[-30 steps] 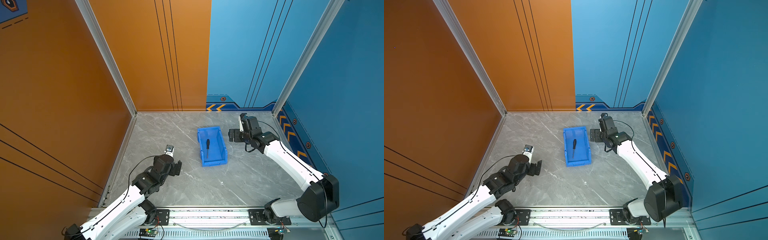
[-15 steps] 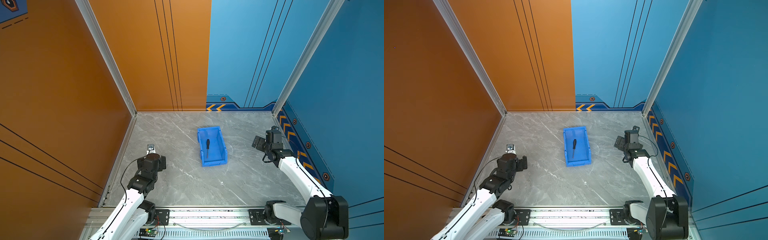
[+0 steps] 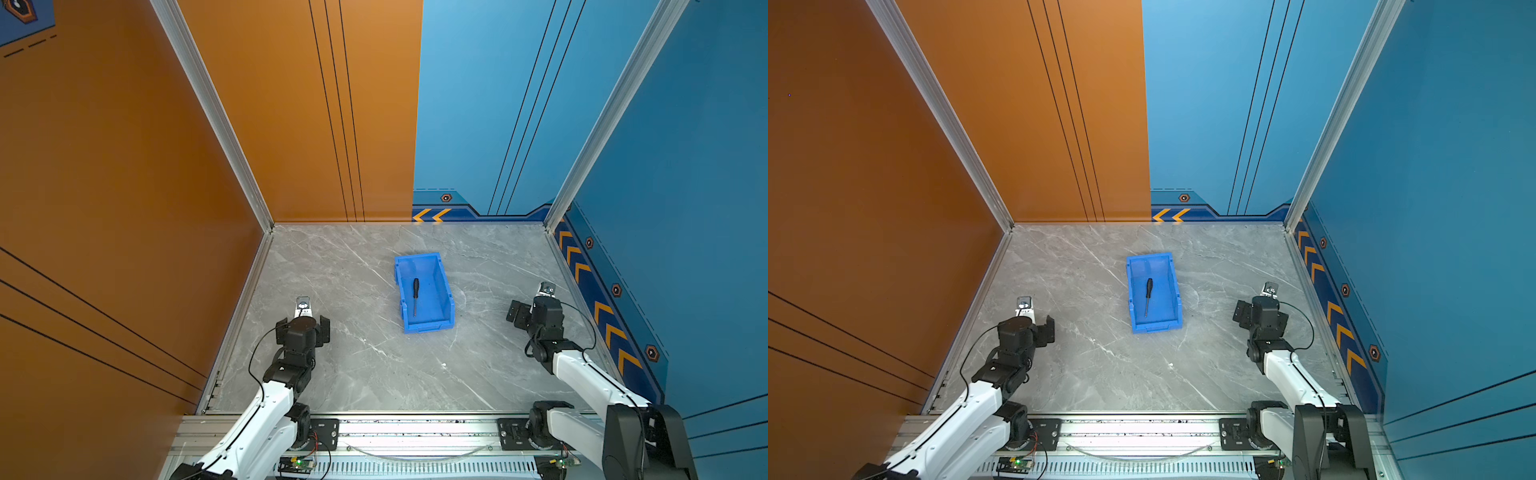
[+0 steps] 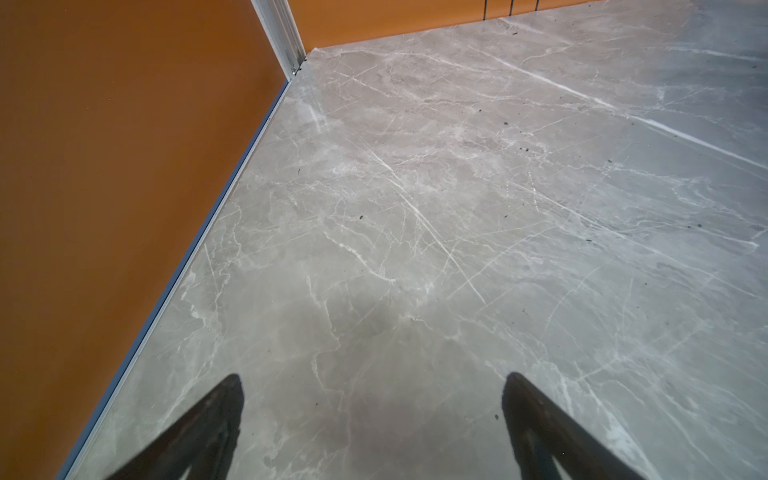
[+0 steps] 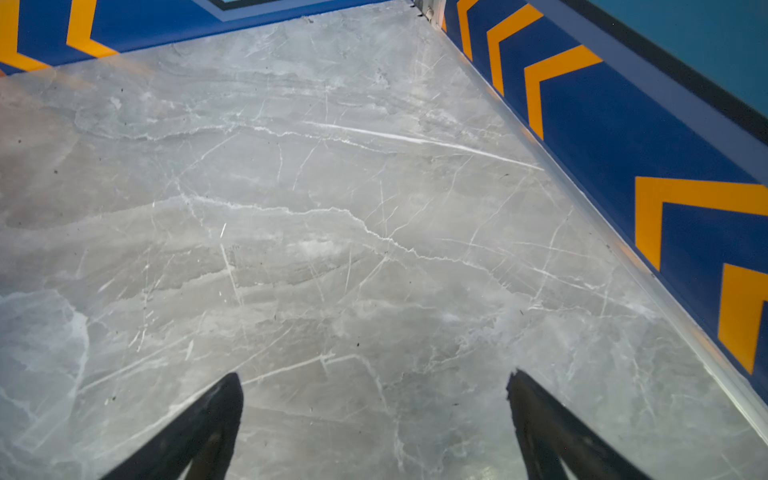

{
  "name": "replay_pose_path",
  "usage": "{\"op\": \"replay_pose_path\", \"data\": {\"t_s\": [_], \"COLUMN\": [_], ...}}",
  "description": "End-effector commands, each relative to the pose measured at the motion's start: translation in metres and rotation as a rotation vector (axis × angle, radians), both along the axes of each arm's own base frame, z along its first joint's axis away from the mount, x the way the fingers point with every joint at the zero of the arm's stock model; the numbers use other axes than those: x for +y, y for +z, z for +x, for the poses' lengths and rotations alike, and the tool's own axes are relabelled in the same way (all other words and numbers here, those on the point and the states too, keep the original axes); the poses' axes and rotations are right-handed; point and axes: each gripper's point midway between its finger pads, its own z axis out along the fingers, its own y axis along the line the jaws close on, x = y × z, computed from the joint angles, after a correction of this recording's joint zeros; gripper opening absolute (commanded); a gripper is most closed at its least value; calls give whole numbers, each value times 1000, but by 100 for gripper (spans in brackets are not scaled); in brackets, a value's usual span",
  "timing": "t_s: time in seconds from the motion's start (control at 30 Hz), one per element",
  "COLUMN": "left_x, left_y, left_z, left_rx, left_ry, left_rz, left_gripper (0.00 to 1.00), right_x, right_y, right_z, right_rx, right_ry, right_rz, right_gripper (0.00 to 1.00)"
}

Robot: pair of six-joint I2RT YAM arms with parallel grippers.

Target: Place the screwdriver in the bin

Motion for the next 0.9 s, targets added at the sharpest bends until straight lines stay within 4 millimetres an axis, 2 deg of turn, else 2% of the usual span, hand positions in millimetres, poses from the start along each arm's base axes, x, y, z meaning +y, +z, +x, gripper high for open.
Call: {"op": "replay_pose_path", "data": {"t_s": [0.0, 0.1, 0.27, 0.5, 0.77, 0.87], "left_x": [-4, -3, -1, -1, 3, 3], "left_y": [10, 12, 14, 13, 14, 2], "left_z": [12, 17, 30, 60, 96, 108], "left_rx": [-68, -94, -128, -148, -185, -178], "left_ry": [-36, -38, -48, -70, -94, -95], "left_rz": [-13, -34, -67, -99, -126, -172], "left_gripper": [98, 98, 98, 98, 98, 98], "right_x": [10, 10, 9, 18, 20, 17], "right_y": [29, 32, 37, 31, 13, 11], "right_z": [18, 24, 44, 66, 72, 73], "right_rx": [-159, -198, -267, -285, -253, -245], "right_ry": [83, 86, 74, 109, 79, 63], "right_rz": [-31, -33, -39, -68, -132, -130], "right_gripper": [100, 100, 100, 100, 100, 100]}}
